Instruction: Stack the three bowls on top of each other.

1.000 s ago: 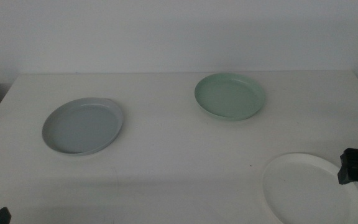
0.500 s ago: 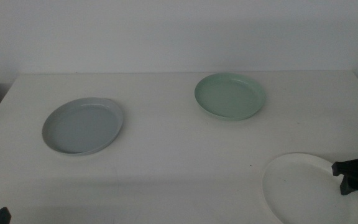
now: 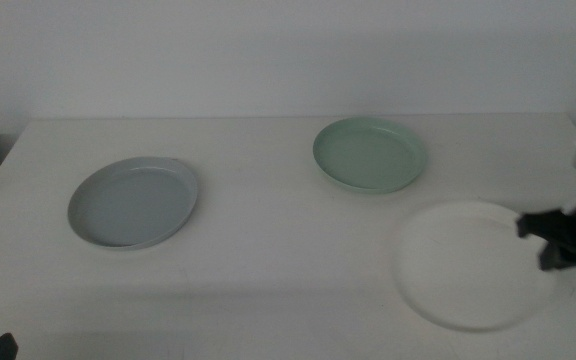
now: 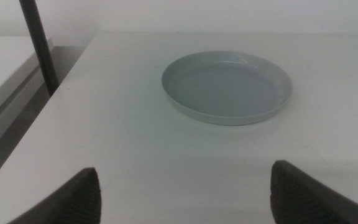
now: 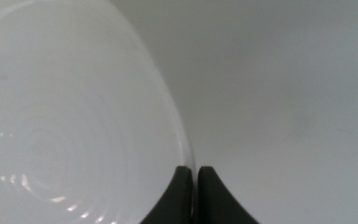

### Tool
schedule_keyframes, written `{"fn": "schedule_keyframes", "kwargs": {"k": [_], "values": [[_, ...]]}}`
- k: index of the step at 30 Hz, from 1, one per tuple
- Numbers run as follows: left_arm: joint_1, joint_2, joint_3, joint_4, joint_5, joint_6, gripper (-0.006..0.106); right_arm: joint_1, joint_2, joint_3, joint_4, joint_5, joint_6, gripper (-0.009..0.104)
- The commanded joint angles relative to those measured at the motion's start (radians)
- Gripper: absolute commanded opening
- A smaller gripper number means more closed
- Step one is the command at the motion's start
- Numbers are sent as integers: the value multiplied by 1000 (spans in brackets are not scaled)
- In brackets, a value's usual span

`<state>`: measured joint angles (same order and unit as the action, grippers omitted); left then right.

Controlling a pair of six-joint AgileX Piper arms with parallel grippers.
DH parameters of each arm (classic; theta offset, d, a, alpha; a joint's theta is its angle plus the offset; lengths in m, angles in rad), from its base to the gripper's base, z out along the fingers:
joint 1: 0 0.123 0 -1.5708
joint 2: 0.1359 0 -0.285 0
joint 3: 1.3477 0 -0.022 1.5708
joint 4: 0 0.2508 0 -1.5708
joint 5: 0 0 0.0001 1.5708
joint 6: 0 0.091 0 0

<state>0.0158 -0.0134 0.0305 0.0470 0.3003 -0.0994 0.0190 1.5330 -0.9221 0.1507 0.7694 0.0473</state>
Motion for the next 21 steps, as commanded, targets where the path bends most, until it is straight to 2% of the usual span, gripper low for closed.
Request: {"fn": "schedule_keyframes", "kwargs": {"k": [1,6,12,21], "values": [[-6,-13,-4,-3,-80,-12,97,53,-47,-69,50,33,14,-1],[-6,-13,-4,-3,-80,-12,97,215,-12,-157,96,19,54,-1],[-6,-13,-4,-3,-80,-12,97,360,95,-249,115,-37,85,-1],[-6,-13,-4,-3,-80,-12,97,436,242,-277,132,-107,85,-1]]}}
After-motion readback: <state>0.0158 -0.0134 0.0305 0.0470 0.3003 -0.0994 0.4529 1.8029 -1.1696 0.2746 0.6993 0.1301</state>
